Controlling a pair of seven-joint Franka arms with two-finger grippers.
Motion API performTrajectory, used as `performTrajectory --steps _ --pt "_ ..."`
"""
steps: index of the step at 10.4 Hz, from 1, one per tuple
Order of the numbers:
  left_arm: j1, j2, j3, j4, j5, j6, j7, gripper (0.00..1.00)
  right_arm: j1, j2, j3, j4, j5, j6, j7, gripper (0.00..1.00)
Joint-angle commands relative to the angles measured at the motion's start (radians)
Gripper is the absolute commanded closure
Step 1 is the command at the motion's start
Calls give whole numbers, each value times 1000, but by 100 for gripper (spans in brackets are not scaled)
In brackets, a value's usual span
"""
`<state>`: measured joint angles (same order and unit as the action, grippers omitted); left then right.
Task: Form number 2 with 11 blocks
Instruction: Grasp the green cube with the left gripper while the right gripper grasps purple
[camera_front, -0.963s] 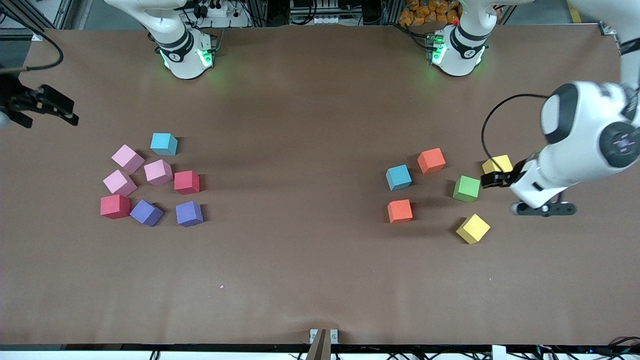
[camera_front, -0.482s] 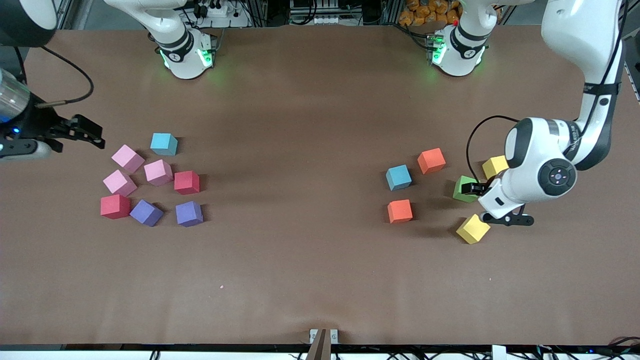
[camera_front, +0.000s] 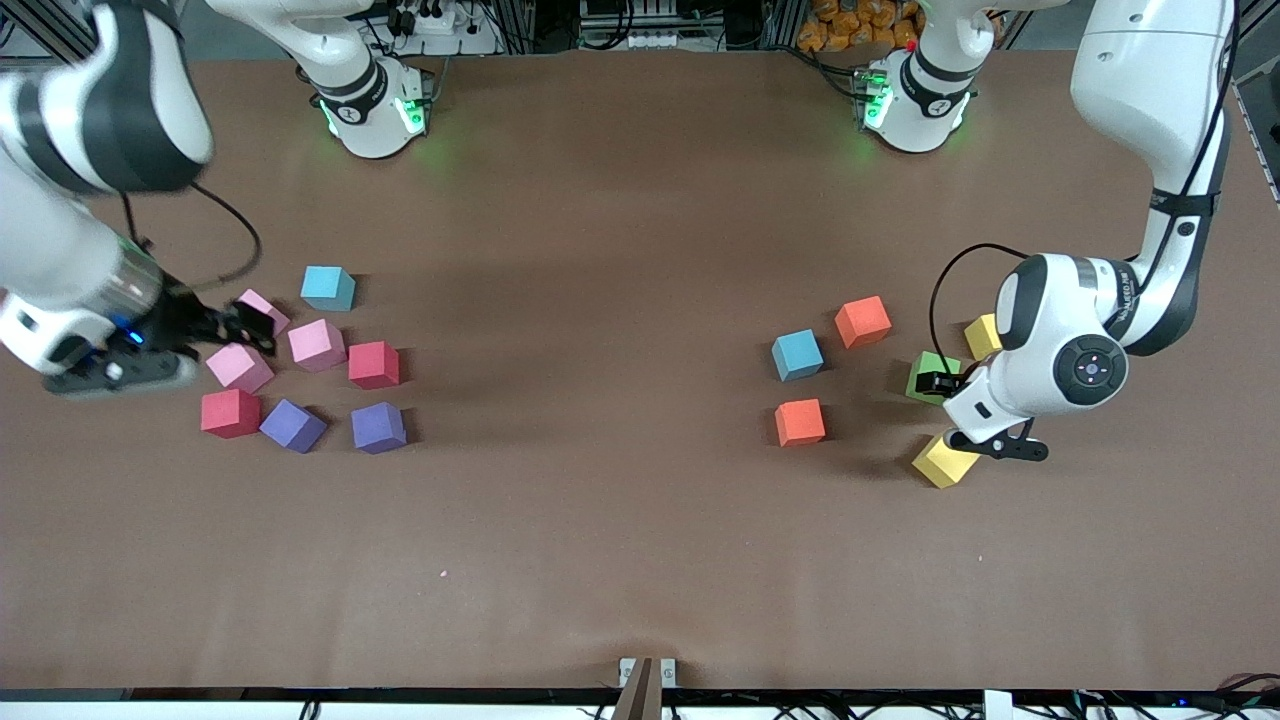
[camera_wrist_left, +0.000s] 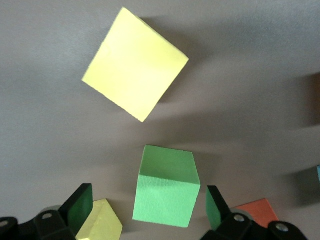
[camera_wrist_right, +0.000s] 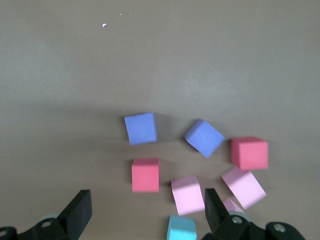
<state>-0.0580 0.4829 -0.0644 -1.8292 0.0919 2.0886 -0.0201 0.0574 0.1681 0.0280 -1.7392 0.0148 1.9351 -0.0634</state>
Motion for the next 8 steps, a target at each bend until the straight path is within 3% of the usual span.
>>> performTrajectory --steps 1,3,6,8 --pt "3 14 -5 7 0 11 -12 0 27 85 -2 -14 8 141 -3 0" --pt "-3 28 -5 4 -1 13 -27 0 22 184 26 -23 8 244 -9 0" --pt "-13 51 -14 -4 0 19 -52 0 21 273 26 -28 -12 387 -91 0" --pt "-19 71 -12 -12 5 22 -51 0 18 303 24 -87 -13 473 -99 0"
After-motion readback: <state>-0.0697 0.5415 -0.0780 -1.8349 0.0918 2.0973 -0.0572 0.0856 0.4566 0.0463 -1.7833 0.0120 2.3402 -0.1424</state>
